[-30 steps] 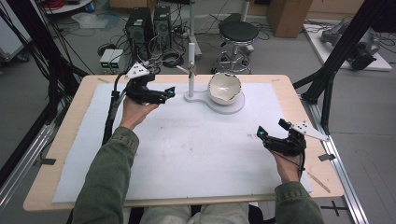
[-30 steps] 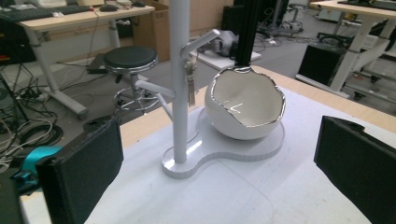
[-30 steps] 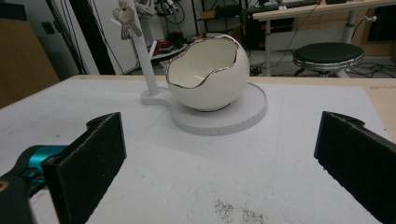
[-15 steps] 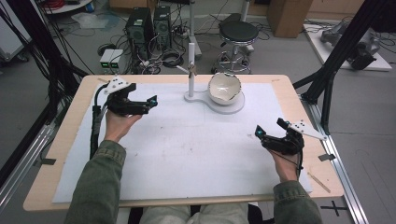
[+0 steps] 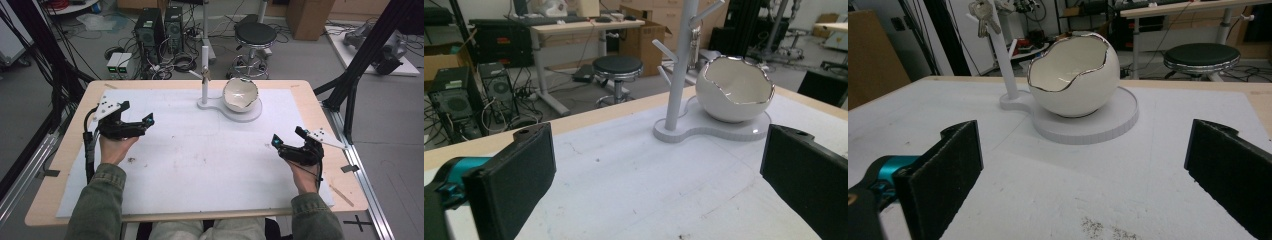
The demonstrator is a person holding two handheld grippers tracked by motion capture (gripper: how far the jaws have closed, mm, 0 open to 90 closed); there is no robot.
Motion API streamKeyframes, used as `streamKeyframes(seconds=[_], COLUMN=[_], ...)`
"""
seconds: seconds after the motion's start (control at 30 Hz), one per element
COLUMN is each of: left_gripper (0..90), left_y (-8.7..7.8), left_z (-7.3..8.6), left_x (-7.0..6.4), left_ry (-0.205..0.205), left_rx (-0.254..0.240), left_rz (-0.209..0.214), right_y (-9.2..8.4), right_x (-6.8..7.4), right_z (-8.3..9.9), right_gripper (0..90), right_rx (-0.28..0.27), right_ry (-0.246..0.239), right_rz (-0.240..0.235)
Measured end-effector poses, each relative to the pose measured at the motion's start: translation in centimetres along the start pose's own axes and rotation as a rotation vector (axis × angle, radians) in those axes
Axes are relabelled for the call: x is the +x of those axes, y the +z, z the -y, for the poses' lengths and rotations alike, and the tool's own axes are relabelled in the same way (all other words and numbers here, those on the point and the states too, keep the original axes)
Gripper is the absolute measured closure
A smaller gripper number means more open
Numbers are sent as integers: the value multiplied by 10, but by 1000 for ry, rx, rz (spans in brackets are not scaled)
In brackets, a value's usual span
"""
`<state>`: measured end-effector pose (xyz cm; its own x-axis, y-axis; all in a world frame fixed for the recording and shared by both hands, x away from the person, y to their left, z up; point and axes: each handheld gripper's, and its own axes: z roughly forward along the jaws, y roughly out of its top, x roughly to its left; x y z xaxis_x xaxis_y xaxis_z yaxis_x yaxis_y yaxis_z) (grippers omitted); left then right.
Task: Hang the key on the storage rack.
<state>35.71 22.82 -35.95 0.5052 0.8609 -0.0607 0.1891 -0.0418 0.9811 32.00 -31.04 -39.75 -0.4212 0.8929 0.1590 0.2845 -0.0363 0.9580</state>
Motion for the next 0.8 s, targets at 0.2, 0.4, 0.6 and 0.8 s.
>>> streamKeyframes(seconds=[0.2,0.4,0.6,0.8], left_gripper=[17,16,16,16], left_y=[-18,-34,-48,-61], left_z=[8,24,35,45], left_x=[4,12,19,27], left_ry=[-14,-54,-75,-99], left_rx=[-27,-57,-82,-99], left_rz=[-32,-59,-115,-168], right_y=[0,0,1,0], right_x=[1,1,2,2], right_z=[0,0,1,1], right_gripper=[11,11,11,11], right_rx=[2,2,7,8], right_ry=[0,-6,-8,-13], right_rz=[0,3,6,6])
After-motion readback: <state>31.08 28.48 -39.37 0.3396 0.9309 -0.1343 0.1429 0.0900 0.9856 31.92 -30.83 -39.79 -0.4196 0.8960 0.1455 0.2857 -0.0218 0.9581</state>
